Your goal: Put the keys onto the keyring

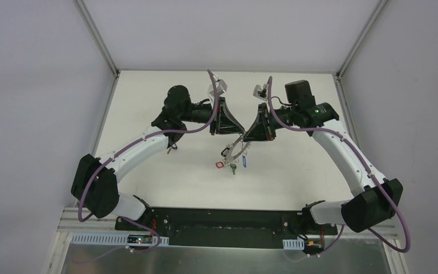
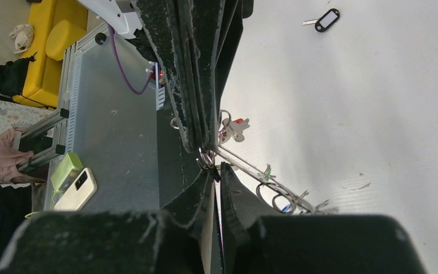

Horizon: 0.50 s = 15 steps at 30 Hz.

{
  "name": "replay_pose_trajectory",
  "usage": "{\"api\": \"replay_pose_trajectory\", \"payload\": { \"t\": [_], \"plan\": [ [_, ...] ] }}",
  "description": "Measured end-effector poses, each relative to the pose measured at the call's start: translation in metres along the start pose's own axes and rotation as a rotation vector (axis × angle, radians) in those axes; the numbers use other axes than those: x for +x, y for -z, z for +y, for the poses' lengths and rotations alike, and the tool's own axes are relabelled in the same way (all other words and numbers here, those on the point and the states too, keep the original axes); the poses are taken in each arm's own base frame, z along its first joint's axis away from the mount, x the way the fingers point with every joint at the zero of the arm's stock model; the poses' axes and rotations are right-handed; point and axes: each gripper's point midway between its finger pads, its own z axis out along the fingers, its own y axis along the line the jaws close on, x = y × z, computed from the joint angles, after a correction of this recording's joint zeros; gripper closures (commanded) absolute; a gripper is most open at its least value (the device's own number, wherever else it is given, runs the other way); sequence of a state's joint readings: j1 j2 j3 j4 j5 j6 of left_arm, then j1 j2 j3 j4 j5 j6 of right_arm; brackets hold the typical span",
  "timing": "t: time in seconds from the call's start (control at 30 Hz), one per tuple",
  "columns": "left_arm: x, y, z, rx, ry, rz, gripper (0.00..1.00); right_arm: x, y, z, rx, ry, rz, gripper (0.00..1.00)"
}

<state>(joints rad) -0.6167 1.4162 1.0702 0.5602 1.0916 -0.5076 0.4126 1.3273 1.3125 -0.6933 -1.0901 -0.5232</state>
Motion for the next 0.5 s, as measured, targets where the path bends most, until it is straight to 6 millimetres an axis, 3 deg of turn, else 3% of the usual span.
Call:
{"api": "replay_pose_trajectory", "payload": {
  "t": [0.5],
  "plan": [
    [0.0014,-0.0024,-0.0032,0.012,-0.003,-0.001,1.00,-0.0048,0.0079,0.0012,0.029,0.013,-0.020,0.68]
  ]
}}
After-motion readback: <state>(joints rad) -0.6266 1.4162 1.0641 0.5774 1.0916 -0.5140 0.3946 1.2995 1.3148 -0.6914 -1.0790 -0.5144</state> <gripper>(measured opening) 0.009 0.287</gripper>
